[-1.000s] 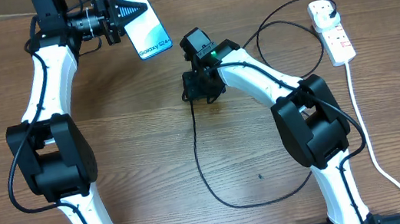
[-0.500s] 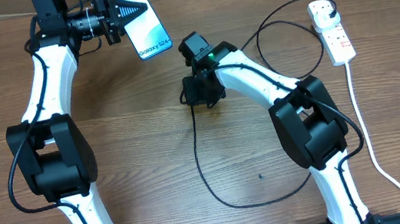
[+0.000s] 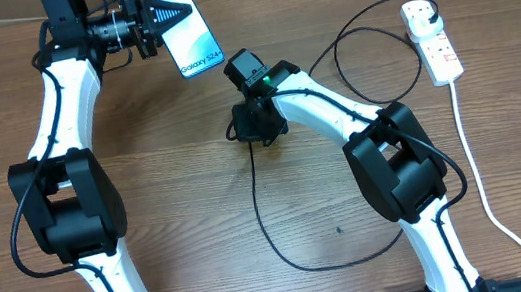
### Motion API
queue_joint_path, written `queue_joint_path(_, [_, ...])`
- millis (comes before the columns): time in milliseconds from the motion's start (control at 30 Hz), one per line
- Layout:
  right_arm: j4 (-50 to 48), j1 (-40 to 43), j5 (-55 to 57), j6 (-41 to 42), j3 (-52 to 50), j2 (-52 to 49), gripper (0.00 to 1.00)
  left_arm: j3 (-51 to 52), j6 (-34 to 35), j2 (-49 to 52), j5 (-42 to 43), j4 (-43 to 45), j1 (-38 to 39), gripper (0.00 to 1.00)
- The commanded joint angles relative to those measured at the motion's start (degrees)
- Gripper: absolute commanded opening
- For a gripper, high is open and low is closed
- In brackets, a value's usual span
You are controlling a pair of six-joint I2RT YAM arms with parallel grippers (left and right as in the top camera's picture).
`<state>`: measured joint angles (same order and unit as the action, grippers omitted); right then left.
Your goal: Plug charger to phone and switch on socket
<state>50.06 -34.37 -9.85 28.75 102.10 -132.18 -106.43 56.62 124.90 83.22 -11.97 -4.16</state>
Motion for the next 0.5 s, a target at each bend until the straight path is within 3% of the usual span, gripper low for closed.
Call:
queue_joint_path(0, [-1.20,0.37,-0.46,-0.17,-0.85,-3.61,0.04,-0.83,-0.94,-0.26,2.21,0.24,-0.26,0.04])
queue_joint_path(467, [0.02,10.14,-39.15,-20.79,1.16,2.84,0.04,-0.83,-1.38,-0.26,3.32,0.26,-0.33,0.04])
